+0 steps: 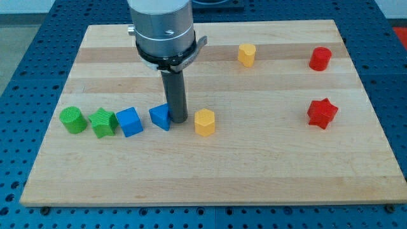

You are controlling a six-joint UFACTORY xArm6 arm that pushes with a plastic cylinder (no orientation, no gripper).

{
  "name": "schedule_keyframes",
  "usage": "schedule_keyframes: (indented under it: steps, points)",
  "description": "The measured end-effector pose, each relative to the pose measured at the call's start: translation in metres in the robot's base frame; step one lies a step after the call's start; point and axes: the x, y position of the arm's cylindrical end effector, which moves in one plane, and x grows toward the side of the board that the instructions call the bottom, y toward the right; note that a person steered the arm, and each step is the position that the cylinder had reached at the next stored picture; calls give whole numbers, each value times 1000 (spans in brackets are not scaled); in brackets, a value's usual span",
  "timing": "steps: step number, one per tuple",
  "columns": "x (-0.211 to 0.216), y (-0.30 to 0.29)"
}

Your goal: Slide the yellow hexagon below the yellow heart

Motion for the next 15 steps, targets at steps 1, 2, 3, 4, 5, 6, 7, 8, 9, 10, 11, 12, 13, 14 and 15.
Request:
schedule_keyframes:
  steps: [1,2,3,4,5,6,7,8,9,10,11,12,13,14,15]
  points:
    - [0,-13]
    - [0,-17]
    - [0,-6]
    - [0,35]
    - [0,43]
    - [0,43]
    - [0,43]
    - [0,42]
    - [0,42]
    - [0,42]
    - [43,42]
    - [46,42]
    - [43,42]
    - [40,64]
    - [38,84]
